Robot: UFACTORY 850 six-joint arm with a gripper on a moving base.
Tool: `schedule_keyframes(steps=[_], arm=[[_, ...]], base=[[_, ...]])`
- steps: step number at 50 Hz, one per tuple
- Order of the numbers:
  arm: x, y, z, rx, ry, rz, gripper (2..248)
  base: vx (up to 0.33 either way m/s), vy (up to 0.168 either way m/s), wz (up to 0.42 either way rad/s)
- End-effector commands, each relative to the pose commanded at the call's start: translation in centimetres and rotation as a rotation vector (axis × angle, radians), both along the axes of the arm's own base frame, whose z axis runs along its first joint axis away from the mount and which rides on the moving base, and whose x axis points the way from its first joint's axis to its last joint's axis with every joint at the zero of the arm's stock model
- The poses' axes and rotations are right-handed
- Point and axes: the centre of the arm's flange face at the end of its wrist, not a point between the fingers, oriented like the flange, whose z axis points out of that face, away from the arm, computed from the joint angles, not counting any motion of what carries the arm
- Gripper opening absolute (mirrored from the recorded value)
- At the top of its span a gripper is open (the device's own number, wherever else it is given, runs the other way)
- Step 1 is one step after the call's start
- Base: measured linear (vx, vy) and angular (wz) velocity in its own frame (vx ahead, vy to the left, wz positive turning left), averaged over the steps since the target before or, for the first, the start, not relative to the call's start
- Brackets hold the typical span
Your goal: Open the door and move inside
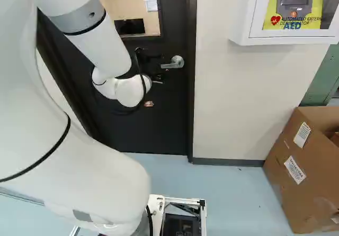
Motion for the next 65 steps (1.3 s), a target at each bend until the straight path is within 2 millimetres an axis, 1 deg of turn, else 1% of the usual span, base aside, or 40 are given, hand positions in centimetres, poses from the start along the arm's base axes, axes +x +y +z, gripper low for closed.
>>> schedule_keyframes(steps=[52,65], arm=[[4.4,1.1,5.5,0.005,-0.115,0.022,247],[5.6,1.3,6.0,0.006,-0.122,0.025,247]], base=[[0.0,0.0,0.0],[0.0,0.0,0.0]])
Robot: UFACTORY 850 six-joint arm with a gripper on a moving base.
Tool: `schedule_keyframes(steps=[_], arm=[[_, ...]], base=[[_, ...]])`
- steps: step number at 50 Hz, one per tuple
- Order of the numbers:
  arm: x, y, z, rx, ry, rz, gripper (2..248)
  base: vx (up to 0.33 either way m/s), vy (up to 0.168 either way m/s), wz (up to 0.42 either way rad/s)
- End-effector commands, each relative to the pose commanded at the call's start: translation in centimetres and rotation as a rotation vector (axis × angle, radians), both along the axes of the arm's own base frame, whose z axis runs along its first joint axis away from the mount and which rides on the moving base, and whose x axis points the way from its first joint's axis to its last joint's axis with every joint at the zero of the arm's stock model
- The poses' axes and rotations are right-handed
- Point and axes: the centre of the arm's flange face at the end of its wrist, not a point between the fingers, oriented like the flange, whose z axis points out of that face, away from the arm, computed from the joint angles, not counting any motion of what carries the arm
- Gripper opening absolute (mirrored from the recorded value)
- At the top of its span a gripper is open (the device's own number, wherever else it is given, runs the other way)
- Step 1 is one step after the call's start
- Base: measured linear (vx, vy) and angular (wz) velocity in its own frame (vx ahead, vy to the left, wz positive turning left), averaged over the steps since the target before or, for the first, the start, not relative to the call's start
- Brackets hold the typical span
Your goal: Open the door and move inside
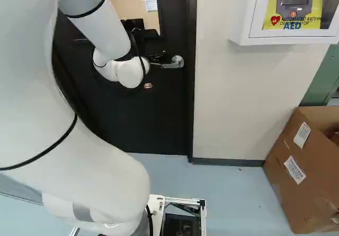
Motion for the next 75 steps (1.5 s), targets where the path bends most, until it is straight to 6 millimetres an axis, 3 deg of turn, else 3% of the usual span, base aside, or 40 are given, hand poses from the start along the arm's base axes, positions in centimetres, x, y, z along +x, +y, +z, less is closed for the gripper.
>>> schedule_keyframes(steps=[14,28,46,60,75], arm=[[2.2,0.1,0.1,0.0,0.001,-0.002,247],[2.6,0.1,-0.8,-0.001,0.02,-0.002,247],[2.6,0.1,-2.7,-0.004,0.06,-0.002,247],[0.6,0.3,-4.1,-0.006,0.092,0.007,247],[0.3,0.4,-5.7,-0.008,0.126,0.008,247]], base=[[0.0,0.0,0.0],[0.0,0.0,0.0],[0.0,0.0,0.0],[0.0,0.0,0.0],[0.0,0.0,0.0]])
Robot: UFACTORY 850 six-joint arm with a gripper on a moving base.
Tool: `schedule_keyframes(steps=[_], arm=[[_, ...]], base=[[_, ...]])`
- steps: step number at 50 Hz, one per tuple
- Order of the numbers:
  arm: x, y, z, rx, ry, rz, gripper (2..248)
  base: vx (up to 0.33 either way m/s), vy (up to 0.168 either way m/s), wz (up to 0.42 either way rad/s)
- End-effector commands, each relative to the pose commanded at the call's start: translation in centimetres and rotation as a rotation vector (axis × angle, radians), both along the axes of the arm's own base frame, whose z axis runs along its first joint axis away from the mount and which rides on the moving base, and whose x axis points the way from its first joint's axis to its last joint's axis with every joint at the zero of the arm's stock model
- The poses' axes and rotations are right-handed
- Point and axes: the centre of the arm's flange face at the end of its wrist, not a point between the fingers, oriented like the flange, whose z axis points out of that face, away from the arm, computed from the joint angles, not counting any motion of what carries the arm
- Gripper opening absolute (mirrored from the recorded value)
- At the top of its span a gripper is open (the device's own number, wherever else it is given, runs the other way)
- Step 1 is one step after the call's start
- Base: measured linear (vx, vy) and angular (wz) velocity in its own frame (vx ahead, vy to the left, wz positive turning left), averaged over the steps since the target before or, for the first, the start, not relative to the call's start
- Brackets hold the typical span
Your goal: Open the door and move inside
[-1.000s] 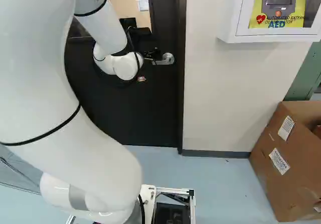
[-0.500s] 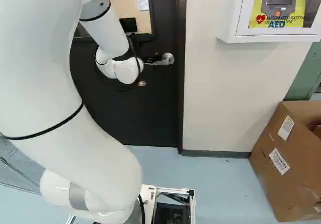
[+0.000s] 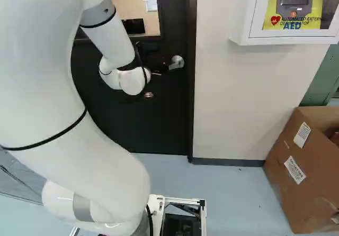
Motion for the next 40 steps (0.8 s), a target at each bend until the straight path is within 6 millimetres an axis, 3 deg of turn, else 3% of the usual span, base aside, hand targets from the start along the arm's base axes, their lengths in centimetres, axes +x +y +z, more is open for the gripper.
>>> schedule_keyframes(steps=[40], arm=[[0.3,0.0,-4.1,-0.006,0.093,0.0,247]], base=[[0.0,0.0,0.0]])
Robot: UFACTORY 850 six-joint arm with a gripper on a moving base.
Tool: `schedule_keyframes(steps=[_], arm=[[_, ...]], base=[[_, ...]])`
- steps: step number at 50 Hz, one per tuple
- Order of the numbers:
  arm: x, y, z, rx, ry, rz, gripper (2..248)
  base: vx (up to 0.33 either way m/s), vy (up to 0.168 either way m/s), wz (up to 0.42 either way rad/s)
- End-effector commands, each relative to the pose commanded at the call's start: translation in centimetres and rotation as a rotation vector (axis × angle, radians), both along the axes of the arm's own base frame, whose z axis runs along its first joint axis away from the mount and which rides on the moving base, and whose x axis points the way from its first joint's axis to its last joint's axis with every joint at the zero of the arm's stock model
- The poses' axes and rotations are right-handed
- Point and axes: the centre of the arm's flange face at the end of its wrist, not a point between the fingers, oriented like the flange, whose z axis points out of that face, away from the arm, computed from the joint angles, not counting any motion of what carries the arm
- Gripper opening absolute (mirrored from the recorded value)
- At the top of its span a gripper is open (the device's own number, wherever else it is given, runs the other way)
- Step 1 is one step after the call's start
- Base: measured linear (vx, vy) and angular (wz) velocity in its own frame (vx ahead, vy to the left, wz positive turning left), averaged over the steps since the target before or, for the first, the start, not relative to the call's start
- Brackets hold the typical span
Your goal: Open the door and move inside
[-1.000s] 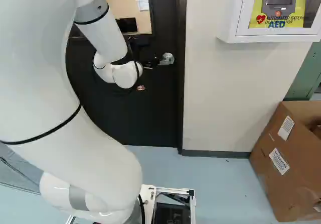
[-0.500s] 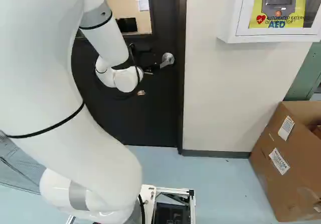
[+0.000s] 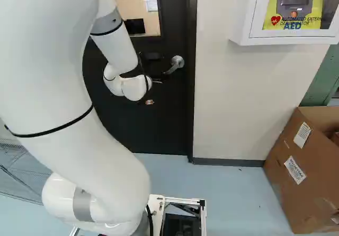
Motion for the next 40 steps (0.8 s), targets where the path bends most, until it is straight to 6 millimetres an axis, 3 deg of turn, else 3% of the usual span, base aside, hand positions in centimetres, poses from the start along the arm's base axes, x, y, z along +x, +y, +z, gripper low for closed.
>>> schedule_keyframes(steps=[24,40], arm=[[0.1,0.0,-2.0,-0.003,0.045,0.0,247],[-2.6,-0.7,-1.0,-0.002,0.026,-0.011,247]], base=[[0.0,0.0,0.0],[0.0,0.0,0.0]])
